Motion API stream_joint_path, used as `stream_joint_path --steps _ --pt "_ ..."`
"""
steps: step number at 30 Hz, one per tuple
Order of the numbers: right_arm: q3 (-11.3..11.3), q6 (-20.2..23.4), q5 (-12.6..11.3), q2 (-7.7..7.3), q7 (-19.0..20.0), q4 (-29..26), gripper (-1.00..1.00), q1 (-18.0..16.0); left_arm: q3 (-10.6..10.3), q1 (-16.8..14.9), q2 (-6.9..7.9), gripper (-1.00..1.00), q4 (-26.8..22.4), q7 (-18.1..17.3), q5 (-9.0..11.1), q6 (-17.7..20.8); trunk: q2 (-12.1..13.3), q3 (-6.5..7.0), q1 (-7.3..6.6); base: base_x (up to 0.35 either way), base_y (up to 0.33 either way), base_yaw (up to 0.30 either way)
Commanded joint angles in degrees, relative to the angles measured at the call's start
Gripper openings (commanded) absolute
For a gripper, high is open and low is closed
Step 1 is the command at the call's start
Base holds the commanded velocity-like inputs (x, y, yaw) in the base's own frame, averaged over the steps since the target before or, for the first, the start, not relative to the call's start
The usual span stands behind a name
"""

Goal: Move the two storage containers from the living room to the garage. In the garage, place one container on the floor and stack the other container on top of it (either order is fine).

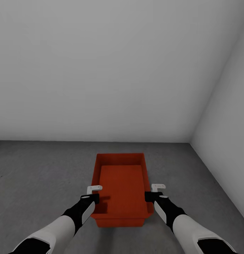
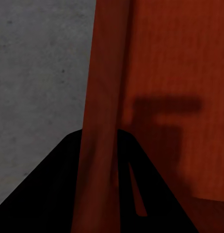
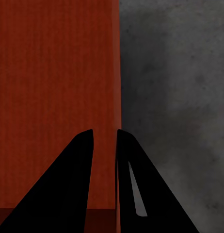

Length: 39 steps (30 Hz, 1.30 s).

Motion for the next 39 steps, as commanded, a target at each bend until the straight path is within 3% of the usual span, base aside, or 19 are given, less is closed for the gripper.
stream_joint_path --steps 1,15,39 --pt "-1.7 0.3 0.0 -0.07 0.0 0.0 -1.00 0.0 3.4 0.0 2.56 -1.00 -0.3 0.5 -1.1 -0.4 -0.4 -0.23 0.22 0.000 0.000 0.000" --pt "-1.7 0.4 0.0 -0.07 0.0 0.0 -1.00 0.0 3.4 0.0 2.59 -1.00 -0.3 0.5 -1.1 -0.4 -6.1 -2.74 3.29 0.000 0.000 0.000" --pt "-1.7 0.3 0.0 0.01 0.0 0.0 -1.00 0.0 3.4 0.0 2.54 -1.00 -0.4 0.6 -1.1 -0.3 -6.1 -2.74 3.29 0.001 0.000 0.000"
